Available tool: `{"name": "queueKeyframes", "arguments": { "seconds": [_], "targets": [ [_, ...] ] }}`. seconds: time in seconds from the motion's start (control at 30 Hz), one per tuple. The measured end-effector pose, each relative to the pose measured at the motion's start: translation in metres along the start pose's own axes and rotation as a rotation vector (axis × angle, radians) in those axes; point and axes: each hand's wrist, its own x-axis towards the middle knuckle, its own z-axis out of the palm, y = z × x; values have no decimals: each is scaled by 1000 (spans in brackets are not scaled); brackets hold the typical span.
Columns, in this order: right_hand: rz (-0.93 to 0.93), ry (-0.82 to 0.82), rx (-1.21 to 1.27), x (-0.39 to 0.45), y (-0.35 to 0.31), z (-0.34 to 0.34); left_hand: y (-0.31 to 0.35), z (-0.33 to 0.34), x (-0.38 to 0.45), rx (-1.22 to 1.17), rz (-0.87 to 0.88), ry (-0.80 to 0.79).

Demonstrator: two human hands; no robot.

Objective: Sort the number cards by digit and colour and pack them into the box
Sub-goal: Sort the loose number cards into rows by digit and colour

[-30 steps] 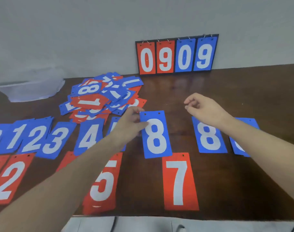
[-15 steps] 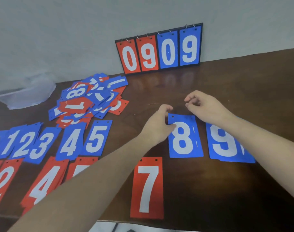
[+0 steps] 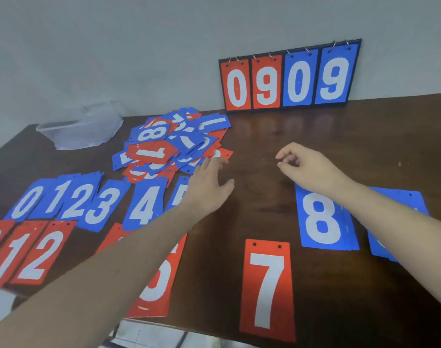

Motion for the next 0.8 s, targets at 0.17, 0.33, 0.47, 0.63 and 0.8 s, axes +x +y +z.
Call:
{"name": "queueKeyframes", "arguments": {
  "seconds": [0.17, 0.33, 0.47, 0.63, 0.8],
  "targets": [
    [-16, -50, -46, 25, -46, 41, -71, -46, 11, -18, -97, 24],
    [-40, -68, -132, 59, -88, 94, -136, -90, 34, -25, -148, 55],
    [-125, -32, -257, 90, -109, 138, -179, -115, 57, -56, -173, 28],
    [-157, -67, -489, 125, -138, 177, -214, -132, 85, -91, -181, 16],
    [-8, -205, -689, 132, -143, 189, -233, -140, 114, -190, -109, -40]
  ]
}}
